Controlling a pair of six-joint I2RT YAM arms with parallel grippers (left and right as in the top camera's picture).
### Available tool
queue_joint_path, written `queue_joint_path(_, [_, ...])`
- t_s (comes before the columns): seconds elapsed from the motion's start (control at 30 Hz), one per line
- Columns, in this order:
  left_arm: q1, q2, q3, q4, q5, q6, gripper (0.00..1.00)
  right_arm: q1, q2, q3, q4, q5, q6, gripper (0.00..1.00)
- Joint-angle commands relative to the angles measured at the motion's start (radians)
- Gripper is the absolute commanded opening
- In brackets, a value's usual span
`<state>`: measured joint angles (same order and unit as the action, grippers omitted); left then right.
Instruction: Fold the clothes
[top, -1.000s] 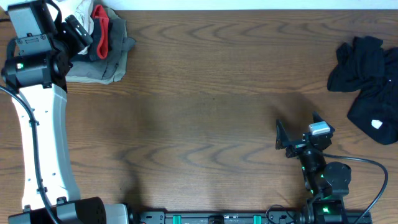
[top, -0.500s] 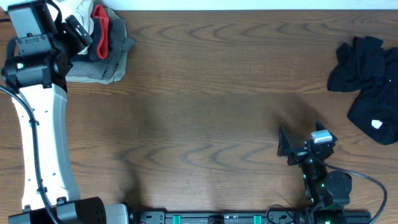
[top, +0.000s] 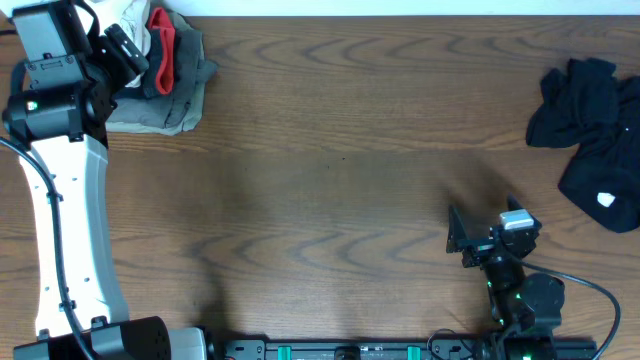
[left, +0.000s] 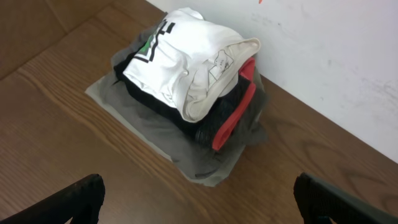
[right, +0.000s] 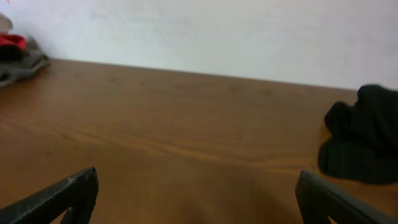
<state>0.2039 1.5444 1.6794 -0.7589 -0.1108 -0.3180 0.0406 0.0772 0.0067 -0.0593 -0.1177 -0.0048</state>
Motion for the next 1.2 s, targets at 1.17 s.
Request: queue_joint_path(1.17, [-0.031,-0.142,-0.138,0.115,-0.001,0.023,0.98,-0.001,0.073,-0.001,-0.006,0.013,0.0,0.99])
